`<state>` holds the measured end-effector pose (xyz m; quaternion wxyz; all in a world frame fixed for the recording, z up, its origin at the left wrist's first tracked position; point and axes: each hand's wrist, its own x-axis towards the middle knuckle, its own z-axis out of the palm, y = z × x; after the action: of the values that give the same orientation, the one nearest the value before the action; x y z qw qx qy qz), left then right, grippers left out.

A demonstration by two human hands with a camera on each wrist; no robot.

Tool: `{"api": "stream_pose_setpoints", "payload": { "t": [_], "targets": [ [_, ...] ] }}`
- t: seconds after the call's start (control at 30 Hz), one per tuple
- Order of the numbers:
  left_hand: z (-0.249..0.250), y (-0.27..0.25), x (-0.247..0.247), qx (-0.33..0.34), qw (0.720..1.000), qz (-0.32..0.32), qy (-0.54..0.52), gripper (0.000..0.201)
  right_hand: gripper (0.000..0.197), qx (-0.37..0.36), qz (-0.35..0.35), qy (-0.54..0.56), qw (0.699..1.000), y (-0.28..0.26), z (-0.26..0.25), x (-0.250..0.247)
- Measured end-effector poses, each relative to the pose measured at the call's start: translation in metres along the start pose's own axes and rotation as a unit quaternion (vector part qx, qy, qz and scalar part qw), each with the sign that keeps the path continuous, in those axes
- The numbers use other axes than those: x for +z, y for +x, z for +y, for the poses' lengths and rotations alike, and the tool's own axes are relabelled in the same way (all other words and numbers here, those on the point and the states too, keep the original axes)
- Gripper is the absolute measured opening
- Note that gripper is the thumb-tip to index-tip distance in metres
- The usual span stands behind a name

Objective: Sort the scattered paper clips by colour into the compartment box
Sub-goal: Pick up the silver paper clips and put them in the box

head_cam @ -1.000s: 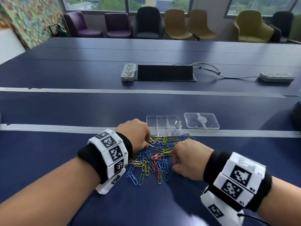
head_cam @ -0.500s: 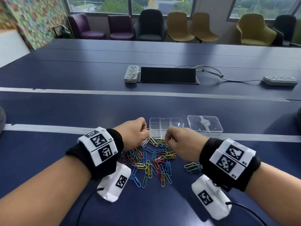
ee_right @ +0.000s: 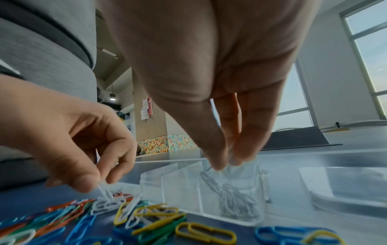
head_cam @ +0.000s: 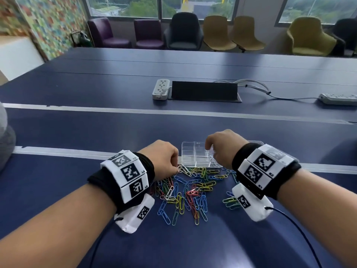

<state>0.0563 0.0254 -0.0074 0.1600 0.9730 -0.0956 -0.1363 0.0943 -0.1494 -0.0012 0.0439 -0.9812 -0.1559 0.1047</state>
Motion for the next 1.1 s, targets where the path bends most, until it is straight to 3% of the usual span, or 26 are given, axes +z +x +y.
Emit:
{"api": "stream_pose_setpoints", "payload": {
  "t": [0.2, 0.33, 0.57, 0.7, 0.9, 1.1],
  "targets": [
    [-0.004, 0.002, 0.003, -0.009, 1.0, 0.014, -0.025, 0.014, 0.036, -0.012, 0.006, -0.007, 1.0, -0.006, -0.001, 0.004],
    [0.002, 0.006, 0.005, -0.023, 1.0, -0.017, -0.004, 0.031, 0.033, -0.02, 0.019, 0.009, 1.0, -0.01, -0.002, 0.005],
    [0.009, 0.01, 0.01, -0.052, 0.998, -0.005, 0.042, 0.015, 0.023, -0.046, 0.0, 0.033, 0.998, -0.015, -0.021, 0.006],
    [0.005, 0.012, 0.015, -0.046, 0.994, 0.003, 0.095, 0.02, 0.023, -0.043, -0.006, 0.035, 0.998, -0.012, -0.028, 0.004],
    [0.005, 0.014, 0.018, -0.05, 0.996, 0.006, 0.07, 0.012, 0.015, -0.064, -0.033, -0.01, 0.997, -0.013, -0.044, 0.017],
    [0.003, 0.012, 0.012, -0.051, 0.998, -0.01, 0.047, 0.016, 0.026, -0.062, -0.032, -0.026, 0.997, -0.013, -0.053, 0.019]
  ]
}}
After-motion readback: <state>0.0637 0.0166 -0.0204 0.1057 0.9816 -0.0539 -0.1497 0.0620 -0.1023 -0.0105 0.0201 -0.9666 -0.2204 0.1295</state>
